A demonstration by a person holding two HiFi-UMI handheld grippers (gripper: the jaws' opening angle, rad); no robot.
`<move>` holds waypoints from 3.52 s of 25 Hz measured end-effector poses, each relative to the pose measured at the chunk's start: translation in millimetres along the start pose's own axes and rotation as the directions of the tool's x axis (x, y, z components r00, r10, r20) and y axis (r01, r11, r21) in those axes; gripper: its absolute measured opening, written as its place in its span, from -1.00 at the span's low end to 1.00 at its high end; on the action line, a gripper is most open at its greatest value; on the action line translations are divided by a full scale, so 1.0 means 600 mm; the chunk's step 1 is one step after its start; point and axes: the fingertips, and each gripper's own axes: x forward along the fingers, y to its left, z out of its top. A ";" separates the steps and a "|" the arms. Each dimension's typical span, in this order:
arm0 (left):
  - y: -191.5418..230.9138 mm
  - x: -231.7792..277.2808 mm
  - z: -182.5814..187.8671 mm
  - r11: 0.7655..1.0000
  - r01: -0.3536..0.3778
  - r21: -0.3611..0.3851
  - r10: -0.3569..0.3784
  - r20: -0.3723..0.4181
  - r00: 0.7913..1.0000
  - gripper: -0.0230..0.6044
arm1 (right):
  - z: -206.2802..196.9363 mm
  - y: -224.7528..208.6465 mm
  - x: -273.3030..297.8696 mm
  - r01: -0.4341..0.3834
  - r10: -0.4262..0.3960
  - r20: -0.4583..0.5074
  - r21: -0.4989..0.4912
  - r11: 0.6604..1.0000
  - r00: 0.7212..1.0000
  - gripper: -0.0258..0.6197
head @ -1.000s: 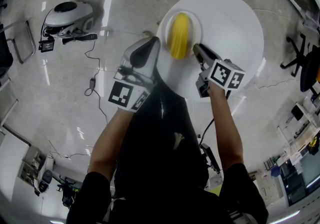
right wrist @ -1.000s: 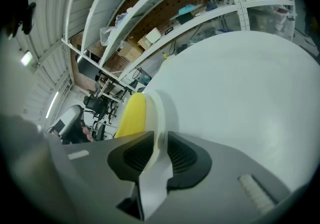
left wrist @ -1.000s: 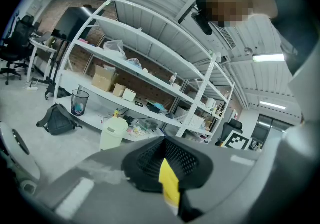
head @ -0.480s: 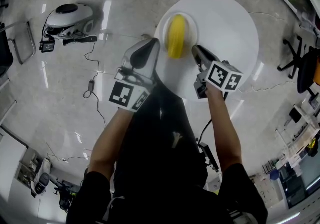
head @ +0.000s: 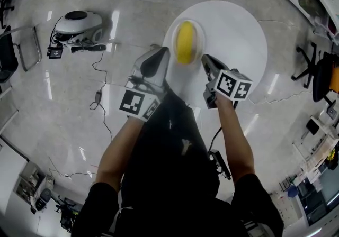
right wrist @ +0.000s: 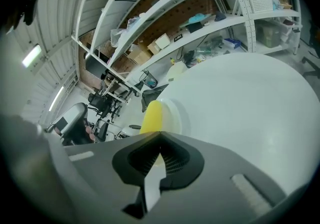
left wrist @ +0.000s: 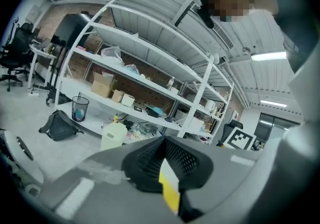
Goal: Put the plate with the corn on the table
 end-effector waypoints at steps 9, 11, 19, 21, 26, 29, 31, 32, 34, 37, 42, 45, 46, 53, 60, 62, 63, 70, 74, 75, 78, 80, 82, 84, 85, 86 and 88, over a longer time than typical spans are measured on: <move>-0.027 -0.016 0.035 1.000 -0.012 0.023 0.011 0.024 1.000 -0.92 | 0.008 0.033 -0.029 -0.010 0.011 0.018 -0.033 0.999 1.000 -0.89; -0.031 -0.023 0.042 1.000 -0.017 0.026 0.017 0.030 0.999 -0.92 | 0.015 0.042 -0.038 -0.009 0.010 0.031 -0.047 0.999 0.999 -0.89; -0.066 -0.046 0.086 0.999 -0.036 0.037 0.033 0.072 0.997 -0.92 | 0.054 0.076 -0.096 -0.007 0.014 0.089 -0.084 0.996 0.996 -0.89; -0.077 -0.048 0.103 0.998 -0.033 0.053 0.028 0.090 0.996 -0.92 | 0.065 0.084 -0.111 -0.009 0.018 0.107 -0.089 0.996 0.994 -0.89; -0.099 -0.067 0.138 0.996 -0.034 0.083 0.023 0.126 0.992 -0.92 | 0.078 0.114 -0.144 -0.022 0.039 0.153 -0.111 0.994 0.987 -0.89; -0.114 -0.080 0.153 0.995 -0.037 0.088 0.024 0.143 0.989 -0.92 | 0.087 0.136 -0.168 -0.032 0.056 0.184 -0.131 0.991 0.981 -0.89; -0.127 -0.090 0.159 0.995 -0.035 0.095 0.021 0.151 0.988 -0.92 | 0.089 0.149 -0.184 -0.038 0.067 0.206 -0.141 0.989 0.976 -0.89; -0.133 -0.096 0.161 0.995 -0.035 0.098 0.019 0.154 0.988 -0.92 | 0.090 0.154 -0.193 -0.041 0.072 0.215 -0.145 0.989 0.974 -0.89; -0.148 -0.103 0.167 0.994 -0.036 0.100 0.019 0.163 0.986 -0.92 | 0.091 0.165 -0.212 -0.045 0.081 0.235 -0.155 0.987 0.969 -0.89; -0.171 -0.115 0.177 0.994 -0.030 0.102 0.010 0.187 0.982 -0.92 | 0.095 0.182 -0.239 -0.048 0.094 0.268 -0.175 0.983 0.959 -0.89; -0.206 -0.131 0.200 0.992 -0.012 0.129 -0.017 0.218 0.976 -0.92 | 0.105 0.213 -0.287 -0.053 0.119 0.329 -0.203 0.978 0.937 -0.89; -0.223 -0.143 0.213 0.989 -0.008 0.150 -0.027 0.234 0.972 -0.92 | 0.104 0.230 -0.311 -0.062 0.139 0.369 -0.213 0.975 0.919 -0.89; -0.229 -0.148 0.218 0.988 -0.006 0.157 -0.032 0.240 0.970 -0.92 | 0.105 0.235 -0.320 -0.062 0.144 0.384 -0.219 0.974 0.912 -0.89; -0.275 -0.182 0.237 0.980 0.010 0.201 -0.065 0.272 0.960 -0.92 | 0.109 0.277 -0.398 -0.045 0.193 0.516 -0.287 0.957 0.834 -0.89; -0.308 -0.213 0.226 0.978 0.010 0.208 -0.073 0.297 0.952 -0.92 | 0.075 0.301 -0.451 -0.019 0.222 0.596 -0.327 0.945 0.771 -0.89; -0.316 -0.219 0.220 0.978 0.011 0.208 -0.074 0.295 0.952 -0.92 | 0.062 0.303 -0.452 -0.022 0.226 0.592 -0.331 0.943 0.774 -0.89; -0.319 -0.220 0.219 0.978 0.012 0.210 -0.075 0.296 0.952 -0.92 | 0.057 0.303 -0.454 -0.019 0.228 0.590 -0.339 0.941 0.774 -0.89; -0.329 -0.222 0.218 0.974 0.023 0.225 -0.092 0.300 0.949 -0.92 | 0.039 0.312 -0.468 0.012 0.248 0.599 -0.396 0.918 0.762 -0.90; -0.334 -0.221 0.219 0.972 0.031 0.231 -0.102 0.301 0.948 -0.92 | 0.040 0.320 -0.471 0.006 0.268 0.609 -0.409 0.912 0.747 -0.90; -0.336 -0.220 0.219 0.972 0.032 0.235 -0.104 0.300 0.948 -0.92 | 0.041 0.320 -0.471 0.007 0.269 0.611 -0.410 0.912 0.744 -0.90; -0.338 -0.215 0.218 0.968 0.033 0.249 -0.109 0.297 0.949 -0.92 | 0.046 0.317 -0.474 0.015 0.266 0.617 -0.412 0.911 0.741 -0.90; -0.340 -0.214 0.222 0.968 0.033 0.247 -0.108 0.298 0.948 -0.92 | 0.047 0.317 -0.475 0.023 0.263 0.620 -0.413 0.910 0.740 -0.90; -0.341 -0.215 0.225 0.970 0.032 0.241 -0.106 0.300 0.948 -0.92 | 0.048 0.318 -0.474 0.031 0.258 0.620 -0.415 0.909 0.741 -0.90; -0.342 -0.214 0.227 0.970 0.036 0.241 -0.110 0.300 0.948 -0.92 | 0.048 0.319 -0.474 0.035 0.256 0.618 -0.418 0.908 0.743 -0.90; -0.342 -0.214 0.227 0.969 0.037 0.242 -0.111 0.300 0.947 -0.92 | 0.049 0.319 -0.474 0.036 0.257 0.618 -0.420 0.907 0.743 -0.90; -0.342 -0.213 0.226 0.969 0.038 0.244 -0.112 0.299 0.948 -0.92 | 0.049 0.319 -0.475 0.036 0.258 0.618 -0.422 0.906 0.743 -0.90; -0.343 -0.211 0.226 0.969 0.038 0.244 -0.112 0.296 0.949 -0.92 | 0.050 0.320 -0.476 0.031 0.263 0.617 -0.423 0.906 0.741 -0.90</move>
